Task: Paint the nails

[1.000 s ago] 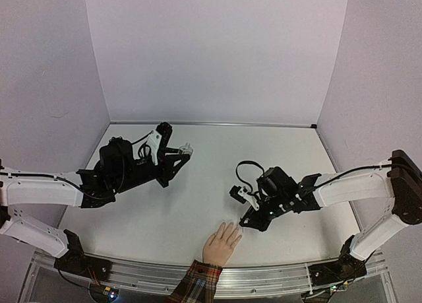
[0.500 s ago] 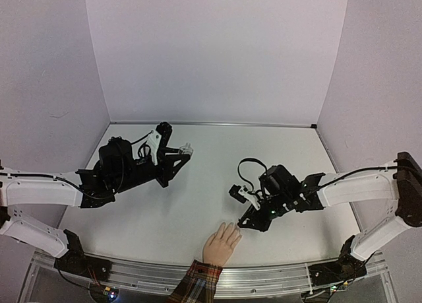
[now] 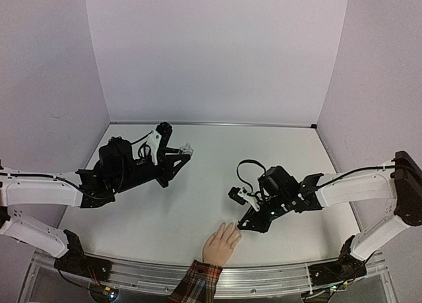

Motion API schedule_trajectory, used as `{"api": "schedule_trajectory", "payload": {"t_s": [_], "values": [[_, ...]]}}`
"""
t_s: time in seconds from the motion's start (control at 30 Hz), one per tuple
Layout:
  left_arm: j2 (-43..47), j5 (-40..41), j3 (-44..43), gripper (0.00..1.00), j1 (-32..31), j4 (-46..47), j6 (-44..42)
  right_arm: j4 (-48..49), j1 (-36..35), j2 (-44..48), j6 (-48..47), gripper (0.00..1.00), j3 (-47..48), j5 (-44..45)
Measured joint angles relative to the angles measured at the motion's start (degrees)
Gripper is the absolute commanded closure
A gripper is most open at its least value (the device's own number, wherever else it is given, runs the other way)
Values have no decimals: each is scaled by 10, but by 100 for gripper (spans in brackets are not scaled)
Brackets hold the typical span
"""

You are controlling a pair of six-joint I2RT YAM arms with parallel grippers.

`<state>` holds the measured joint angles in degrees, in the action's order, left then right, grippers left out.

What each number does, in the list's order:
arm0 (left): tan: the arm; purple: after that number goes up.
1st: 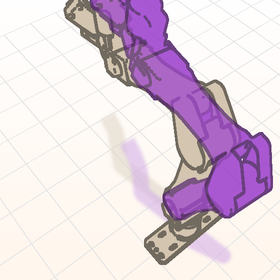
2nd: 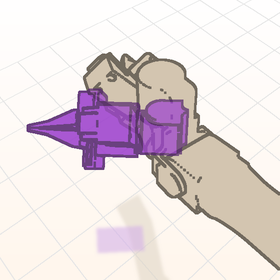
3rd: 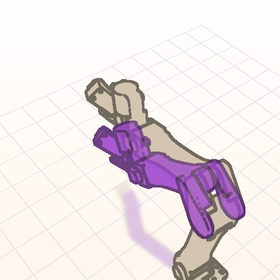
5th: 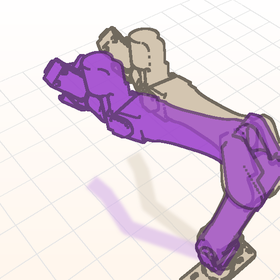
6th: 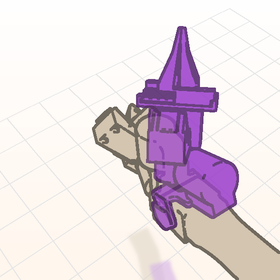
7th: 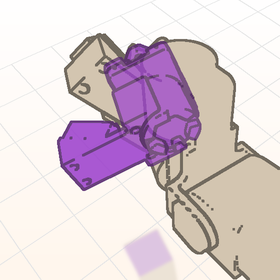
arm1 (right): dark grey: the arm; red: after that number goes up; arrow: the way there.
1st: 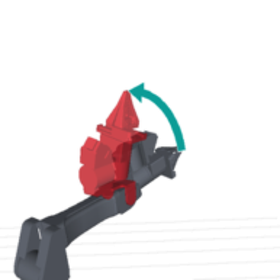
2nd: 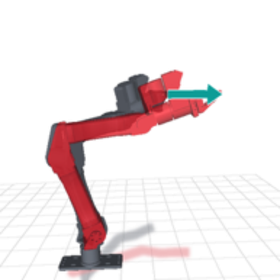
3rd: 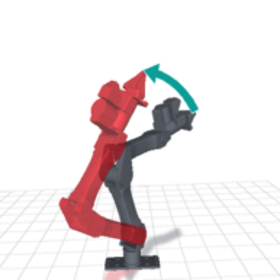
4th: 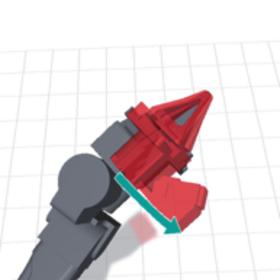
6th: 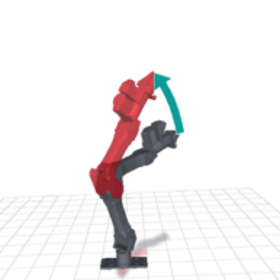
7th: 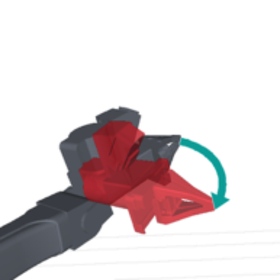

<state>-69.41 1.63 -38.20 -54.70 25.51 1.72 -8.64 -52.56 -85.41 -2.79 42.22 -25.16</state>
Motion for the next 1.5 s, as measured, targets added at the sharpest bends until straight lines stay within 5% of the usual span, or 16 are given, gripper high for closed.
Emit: {"api": "schedule_trajectory", "payload": {"t_s": [1.27, 1.5], "values": [[6, 0, 0, 100, 0, 0, 0, -1, 0, -12, 11, 100, 2, 72], [9, 0, 0, 100, 0, 0, 0, 2, -3, 20, 3, 100, 0, 22]]}}
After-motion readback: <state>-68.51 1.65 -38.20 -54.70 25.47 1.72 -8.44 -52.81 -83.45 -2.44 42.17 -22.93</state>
